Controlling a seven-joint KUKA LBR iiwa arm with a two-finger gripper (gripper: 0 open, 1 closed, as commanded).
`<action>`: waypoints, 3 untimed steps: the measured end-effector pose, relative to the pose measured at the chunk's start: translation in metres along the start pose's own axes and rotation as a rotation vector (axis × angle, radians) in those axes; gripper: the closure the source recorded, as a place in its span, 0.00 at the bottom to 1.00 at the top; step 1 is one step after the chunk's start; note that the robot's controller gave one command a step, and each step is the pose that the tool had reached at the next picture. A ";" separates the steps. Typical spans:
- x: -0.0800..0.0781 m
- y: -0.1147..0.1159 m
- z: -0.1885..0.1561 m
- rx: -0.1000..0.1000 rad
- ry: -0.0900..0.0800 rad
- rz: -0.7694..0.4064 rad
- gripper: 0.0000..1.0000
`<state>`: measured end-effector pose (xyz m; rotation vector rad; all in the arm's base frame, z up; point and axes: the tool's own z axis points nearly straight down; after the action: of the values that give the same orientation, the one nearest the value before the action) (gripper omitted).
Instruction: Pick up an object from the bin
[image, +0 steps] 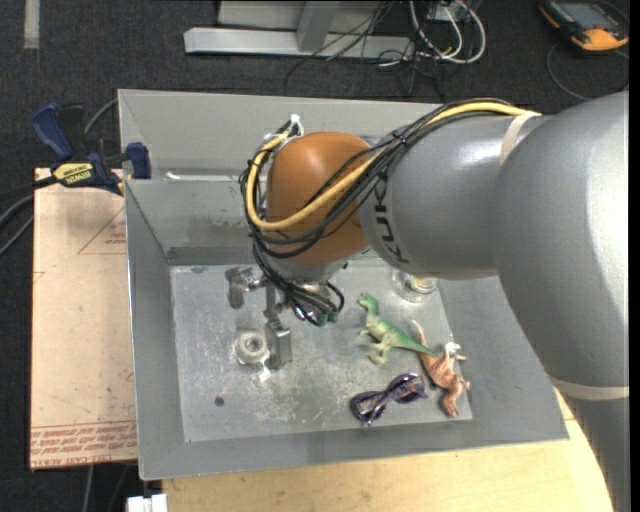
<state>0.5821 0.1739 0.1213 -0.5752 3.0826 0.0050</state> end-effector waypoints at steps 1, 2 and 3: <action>0.004 -0.001 0.050 -0.005 0.013 -0.060 0.00; 0.022 0.001 0.050 -0.001 -0.004 0.078 0.00; 0.001 0.001 0.044 -0.009 0.009 -0.057 1.00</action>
Offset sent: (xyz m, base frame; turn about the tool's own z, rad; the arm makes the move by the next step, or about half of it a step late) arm -0.0219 -0.0071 -0.0513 0.0782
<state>0.5814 0.1749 0.0772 -0.6647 3.0756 0.0159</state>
